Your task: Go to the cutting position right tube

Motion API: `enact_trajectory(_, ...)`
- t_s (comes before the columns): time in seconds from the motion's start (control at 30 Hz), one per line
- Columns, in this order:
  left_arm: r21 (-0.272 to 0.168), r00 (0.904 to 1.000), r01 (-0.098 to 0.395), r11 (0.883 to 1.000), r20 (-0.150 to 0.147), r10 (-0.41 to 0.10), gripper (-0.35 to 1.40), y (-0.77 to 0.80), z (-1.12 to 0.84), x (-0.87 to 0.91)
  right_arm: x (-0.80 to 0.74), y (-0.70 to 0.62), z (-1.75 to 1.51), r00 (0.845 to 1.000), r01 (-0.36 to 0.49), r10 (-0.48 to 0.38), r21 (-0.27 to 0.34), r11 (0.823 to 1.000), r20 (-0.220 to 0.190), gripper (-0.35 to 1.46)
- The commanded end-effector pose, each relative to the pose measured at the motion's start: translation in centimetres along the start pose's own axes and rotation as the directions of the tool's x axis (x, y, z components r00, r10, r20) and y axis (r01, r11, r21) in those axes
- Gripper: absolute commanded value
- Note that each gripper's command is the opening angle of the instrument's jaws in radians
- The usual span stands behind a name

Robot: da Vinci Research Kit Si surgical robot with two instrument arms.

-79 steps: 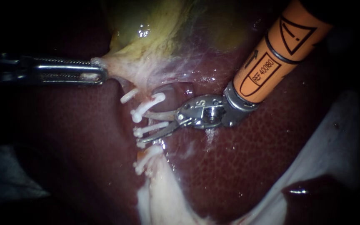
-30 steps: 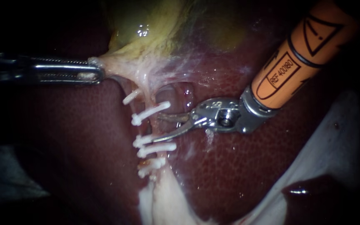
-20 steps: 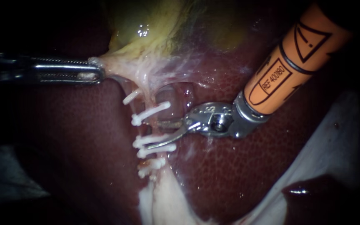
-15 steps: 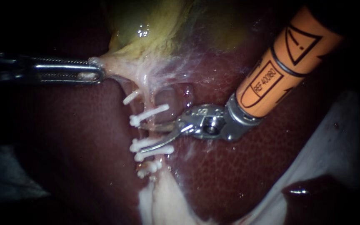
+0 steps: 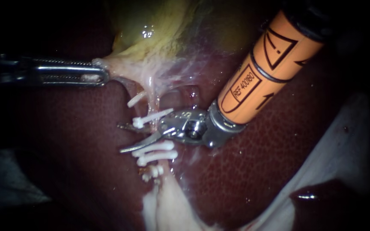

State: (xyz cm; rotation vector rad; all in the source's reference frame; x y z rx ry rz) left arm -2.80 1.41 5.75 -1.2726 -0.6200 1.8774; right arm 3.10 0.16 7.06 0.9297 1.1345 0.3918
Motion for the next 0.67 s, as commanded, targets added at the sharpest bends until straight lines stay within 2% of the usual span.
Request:
enact_trajectory(0.03,0.000,1.0000,0.000,1.000,0.000,0.000,-0.35,0.00,0.00,0.00,0.02,-0.04,0.00,1.000,-0.003,0.003,0.005,1.000,-0.001,1.35)
enact_trajectory(0.33,0.000,1.0000,0.000,1.000,0.000,0.000,-0.35,0.00,-0.02,-0.01,0.22,-0.33,0.00,1.000,-0.014,0.015,0.028,0.999,-0.021,1.37)
enact_trajectory(0.47,0.000,1.0000,0.000,1.000,0.000,0.000,-0.35,0.00,-0.02,-0.01,0.26,-0.37,-0.02,1.000,-0.016,0.017,0.032,0.999,-0.024,1.37)
enact_trajectory(0.67,0.000,1.0000,0.000,1.000,0.000,0.000,-0.35,-0.01,-0.01,-0.01,0.23,-0.35,-0.03,0.999,-0.027,0.027,0.031,0.999,-0.023,1.37)
